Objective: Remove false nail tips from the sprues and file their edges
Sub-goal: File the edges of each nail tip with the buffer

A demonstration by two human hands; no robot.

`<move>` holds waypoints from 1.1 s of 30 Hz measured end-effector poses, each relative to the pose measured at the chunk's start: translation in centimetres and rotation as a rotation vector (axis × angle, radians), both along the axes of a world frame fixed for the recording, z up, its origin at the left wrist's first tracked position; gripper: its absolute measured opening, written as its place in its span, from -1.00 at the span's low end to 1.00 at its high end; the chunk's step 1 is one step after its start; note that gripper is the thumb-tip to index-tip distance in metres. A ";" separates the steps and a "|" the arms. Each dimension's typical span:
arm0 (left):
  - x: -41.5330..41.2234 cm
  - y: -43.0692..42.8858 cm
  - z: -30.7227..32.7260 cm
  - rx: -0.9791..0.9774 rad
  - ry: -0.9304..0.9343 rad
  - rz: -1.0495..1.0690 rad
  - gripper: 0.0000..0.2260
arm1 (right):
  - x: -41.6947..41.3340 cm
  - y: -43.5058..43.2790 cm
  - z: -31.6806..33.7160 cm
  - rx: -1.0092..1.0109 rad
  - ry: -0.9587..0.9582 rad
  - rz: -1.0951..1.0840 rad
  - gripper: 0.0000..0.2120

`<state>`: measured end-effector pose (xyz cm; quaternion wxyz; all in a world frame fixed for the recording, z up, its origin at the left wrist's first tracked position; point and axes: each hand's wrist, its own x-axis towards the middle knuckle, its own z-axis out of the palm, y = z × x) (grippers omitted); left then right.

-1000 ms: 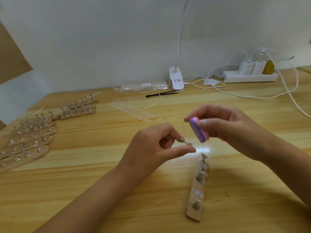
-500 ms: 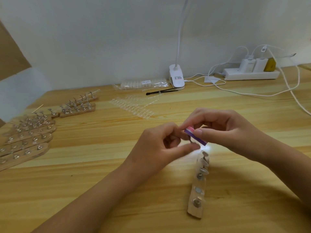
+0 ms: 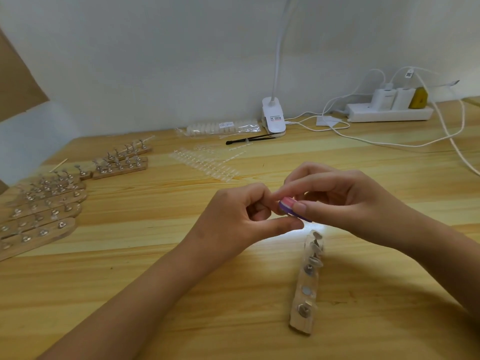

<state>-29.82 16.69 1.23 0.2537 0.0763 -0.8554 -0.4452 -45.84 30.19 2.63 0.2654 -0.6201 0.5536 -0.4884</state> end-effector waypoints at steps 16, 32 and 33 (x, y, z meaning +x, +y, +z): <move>-0.2 0.0 -0.6 0.083 -0.010 -0.054 -0.83 | -0.4 0.4 0.4 0.041 -0.031 -0.010 -0.75; -0.7 0.5 -0.8 0.266 0.007 -0.012 -0.77 | -0.7 0.4 0.6 0.035 -0.032 -0.004 -0.75; -0.7 0.4 -0.7 0.289 0.013 -0.012 -0.80 | -0.8 0.4 0.7 0.039 -0.038 0.003 -0.76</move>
